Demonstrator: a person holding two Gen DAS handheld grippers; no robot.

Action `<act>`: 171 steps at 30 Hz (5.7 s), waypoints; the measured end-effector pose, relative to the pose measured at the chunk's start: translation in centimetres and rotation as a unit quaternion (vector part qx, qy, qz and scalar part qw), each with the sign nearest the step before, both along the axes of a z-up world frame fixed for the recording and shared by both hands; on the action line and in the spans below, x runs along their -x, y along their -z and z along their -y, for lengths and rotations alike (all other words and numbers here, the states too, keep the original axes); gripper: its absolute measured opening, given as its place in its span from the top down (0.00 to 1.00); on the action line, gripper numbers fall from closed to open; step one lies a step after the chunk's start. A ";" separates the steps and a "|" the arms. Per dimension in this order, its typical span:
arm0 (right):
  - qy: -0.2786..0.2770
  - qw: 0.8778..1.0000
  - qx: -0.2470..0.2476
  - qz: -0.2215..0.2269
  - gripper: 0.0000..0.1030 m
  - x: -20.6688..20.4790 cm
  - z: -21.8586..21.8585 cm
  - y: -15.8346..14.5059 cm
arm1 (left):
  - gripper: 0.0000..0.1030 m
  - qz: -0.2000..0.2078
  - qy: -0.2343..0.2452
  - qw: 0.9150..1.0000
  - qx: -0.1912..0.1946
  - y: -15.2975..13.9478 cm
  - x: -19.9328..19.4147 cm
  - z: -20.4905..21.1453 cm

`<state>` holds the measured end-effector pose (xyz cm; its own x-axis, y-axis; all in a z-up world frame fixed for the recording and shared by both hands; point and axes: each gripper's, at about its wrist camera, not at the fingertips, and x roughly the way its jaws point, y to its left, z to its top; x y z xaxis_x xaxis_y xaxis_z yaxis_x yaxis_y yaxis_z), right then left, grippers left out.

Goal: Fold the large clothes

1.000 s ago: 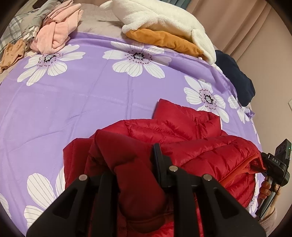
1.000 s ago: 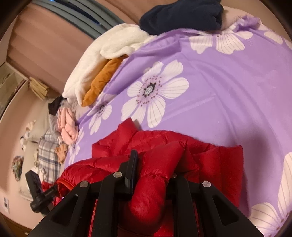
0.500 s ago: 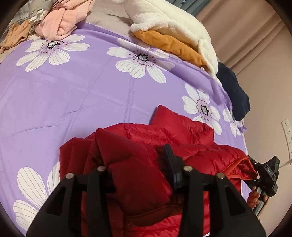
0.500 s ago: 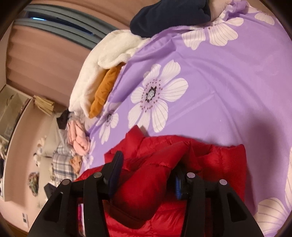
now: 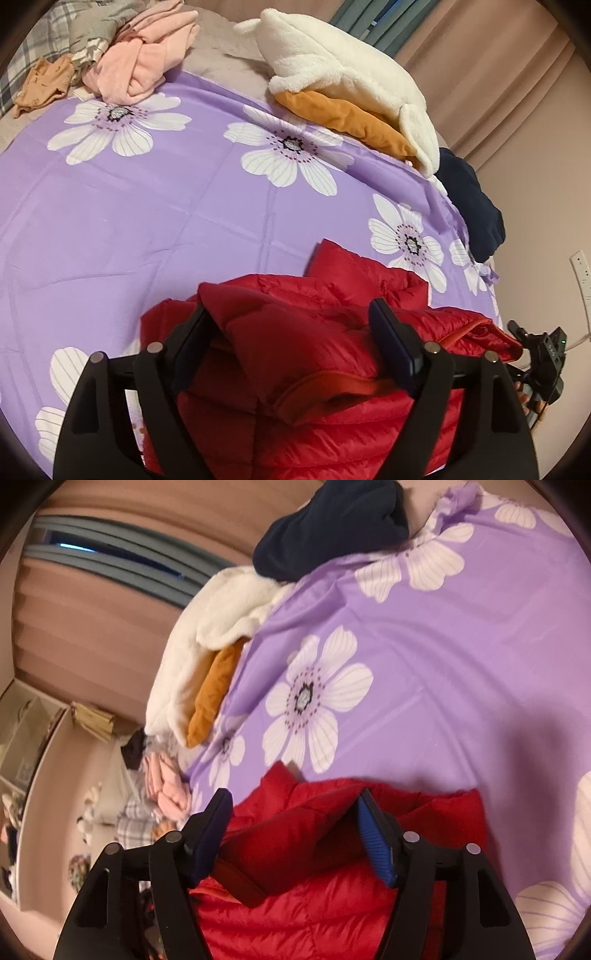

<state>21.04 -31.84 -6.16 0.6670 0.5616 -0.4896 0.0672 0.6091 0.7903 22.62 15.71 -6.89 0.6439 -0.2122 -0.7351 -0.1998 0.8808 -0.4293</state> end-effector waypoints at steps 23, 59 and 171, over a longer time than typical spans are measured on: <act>0.059 0.966 0.213 0.135 0.24 5.6 -1.9 -6.3 | 0.14 0.079 0.008 0.991 -0.112 -3.5 6.1 1.5; -0.107 0.936 0.324 0.088 0.24 11.6 -8.5 -0.1 | 0.14 -0.017 0.086 0.982 -0.168 4.4 11.3 6.3; -0.169 0.937 0.291 0.096 0.65 5.8 -21.0 3.8 | 0.64 0.034 -0.029 0.999 -0.002 2.1 11.6 2.7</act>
<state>15.25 -10.86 -10.00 0.6063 0.4322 -0.6675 -0.3170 0.9012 0.2956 11.04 12.97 -8.98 0.7035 -0.1710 -0.6898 -0.2208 0.8700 -0.4408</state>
